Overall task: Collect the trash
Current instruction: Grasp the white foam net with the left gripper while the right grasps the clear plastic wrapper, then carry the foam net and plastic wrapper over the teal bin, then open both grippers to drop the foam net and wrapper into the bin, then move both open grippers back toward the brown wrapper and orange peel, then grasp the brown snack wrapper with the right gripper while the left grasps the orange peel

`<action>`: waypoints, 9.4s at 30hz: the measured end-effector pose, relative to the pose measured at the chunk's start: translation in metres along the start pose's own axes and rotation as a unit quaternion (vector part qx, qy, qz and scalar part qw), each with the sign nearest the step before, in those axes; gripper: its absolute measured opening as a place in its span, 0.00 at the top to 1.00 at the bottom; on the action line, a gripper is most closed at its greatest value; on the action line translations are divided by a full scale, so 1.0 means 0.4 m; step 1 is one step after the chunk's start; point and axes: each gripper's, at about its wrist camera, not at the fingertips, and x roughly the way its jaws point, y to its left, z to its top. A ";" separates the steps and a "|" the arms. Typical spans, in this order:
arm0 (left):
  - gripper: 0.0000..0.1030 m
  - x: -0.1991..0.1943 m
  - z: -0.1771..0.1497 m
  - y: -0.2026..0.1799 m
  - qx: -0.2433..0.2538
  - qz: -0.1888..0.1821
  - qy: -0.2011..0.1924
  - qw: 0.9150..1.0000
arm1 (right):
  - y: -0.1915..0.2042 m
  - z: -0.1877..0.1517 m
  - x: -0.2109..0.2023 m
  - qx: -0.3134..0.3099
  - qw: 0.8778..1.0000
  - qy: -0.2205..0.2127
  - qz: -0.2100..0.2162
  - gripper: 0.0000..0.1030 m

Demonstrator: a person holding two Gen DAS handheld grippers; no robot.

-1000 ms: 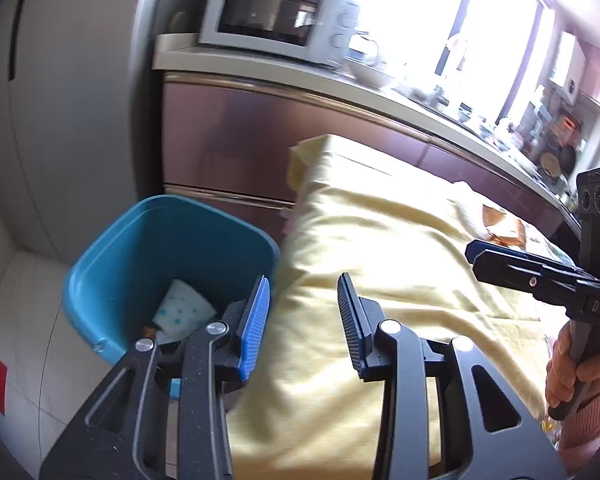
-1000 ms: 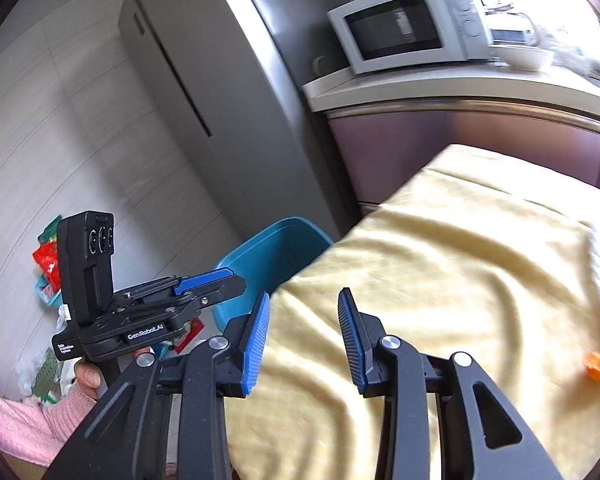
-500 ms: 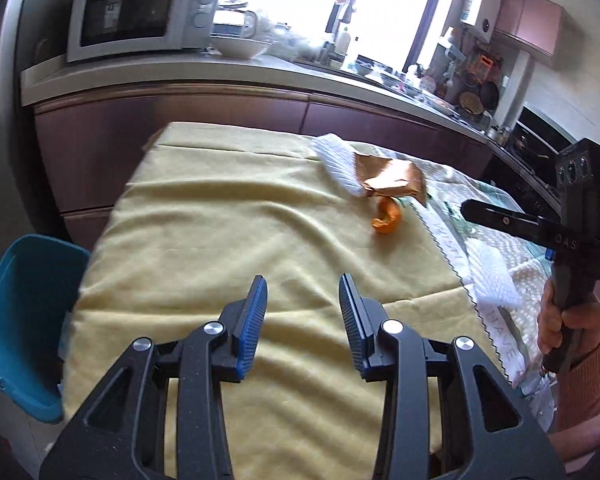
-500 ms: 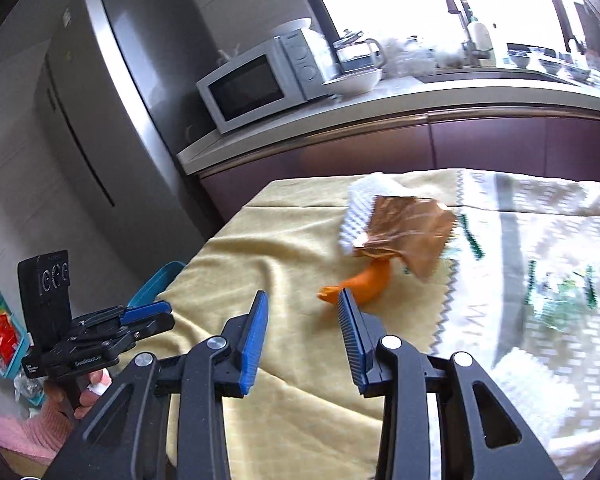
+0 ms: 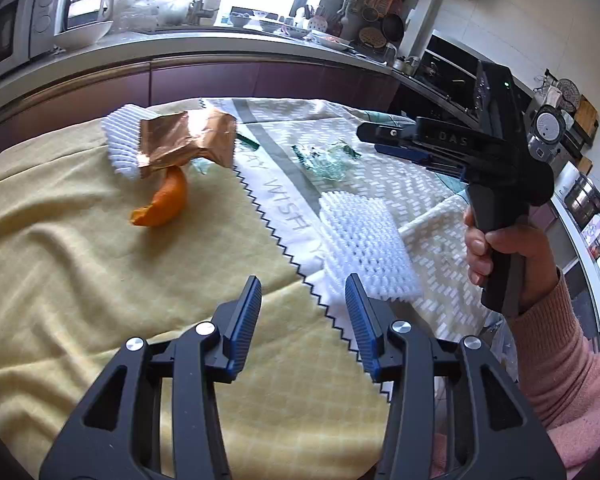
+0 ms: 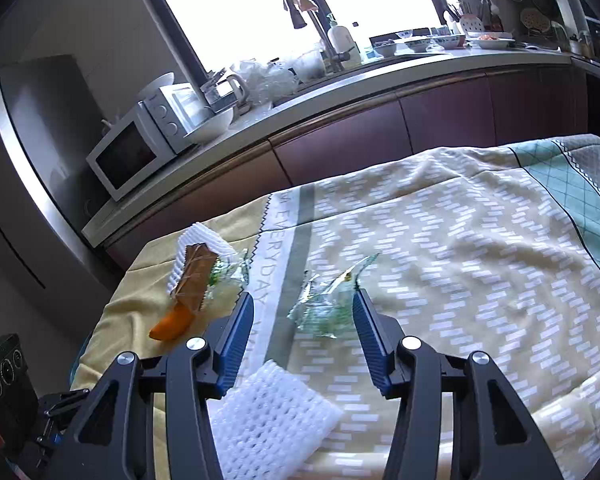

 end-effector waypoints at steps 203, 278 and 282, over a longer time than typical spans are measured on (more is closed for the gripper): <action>0.63 -0.577 -0.300 0.545 -0.210 0.230 -0.154 0.938 | 0.859 -0.235 0.280 -0.216 0.920 0.169 0.279 0.68; 0.85 -0.161 0.004 0.267 -0.072 0.150 -0.045 0.985 | 0.298 -0.098 0.142 -0.013 0.975 0.045 0.217 0.84; 0.86 -0.214 -0.028 0.277 -0.080 0.162 -0.055 0.982 | 0.319 -0.113 0.138 -0.015 0.972 0.049 0.230 0.84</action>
